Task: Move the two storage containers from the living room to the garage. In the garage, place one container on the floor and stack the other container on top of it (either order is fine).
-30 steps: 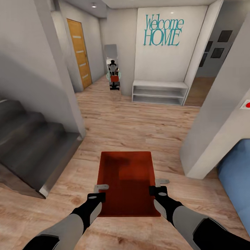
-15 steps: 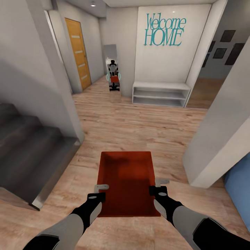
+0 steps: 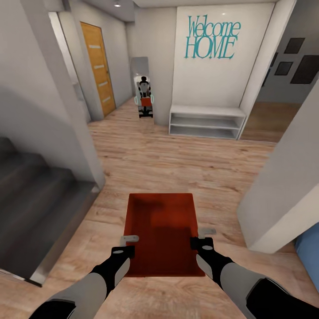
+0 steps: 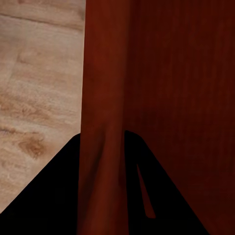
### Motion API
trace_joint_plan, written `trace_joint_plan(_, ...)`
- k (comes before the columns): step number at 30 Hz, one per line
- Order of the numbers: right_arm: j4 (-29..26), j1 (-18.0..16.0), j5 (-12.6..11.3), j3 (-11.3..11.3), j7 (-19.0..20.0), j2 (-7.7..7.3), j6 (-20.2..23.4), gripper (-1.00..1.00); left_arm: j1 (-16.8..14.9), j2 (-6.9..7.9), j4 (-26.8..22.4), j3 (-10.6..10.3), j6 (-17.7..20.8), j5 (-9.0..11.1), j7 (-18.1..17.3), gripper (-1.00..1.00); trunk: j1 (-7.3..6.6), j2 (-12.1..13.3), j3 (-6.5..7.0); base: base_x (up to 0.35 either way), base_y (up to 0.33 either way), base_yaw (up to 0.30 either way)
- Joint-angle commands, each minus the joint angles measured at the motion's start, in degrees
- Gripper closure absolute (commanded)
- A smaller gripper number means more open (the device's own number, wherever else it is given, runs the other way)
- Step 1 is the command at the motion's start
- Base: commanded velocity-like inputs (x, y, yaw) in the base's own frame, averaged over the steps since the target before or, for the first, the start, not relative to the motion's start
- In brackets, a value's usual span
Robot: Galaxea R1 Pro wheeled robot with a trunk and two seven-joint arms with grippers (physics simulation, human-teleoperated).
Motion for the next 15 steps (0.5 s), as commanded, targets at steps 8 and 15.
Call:
trace_joint_plan(8, 1.7, -0.1, -1.5, -0.4, -0.3, 0.04, -0.3, 1.0, 0.0, 0.3, -0.3, -0.2, 0.4, -1.4, 1.0, 1.0, 0.06, -0.1, -0.08, 0.325, 0.0, 0.0)
trace_joint_plan(15, 1.7, -0.1, -1.5, -0.4, -0.3, 0.05, -0.3, 1.0, 0.0, 0.3, -0.3, -0.2, 0.4, -1.4, 1.0, 1.0, 0.06, -0.1, -0.08, 0.325, 0.0, 0.0)
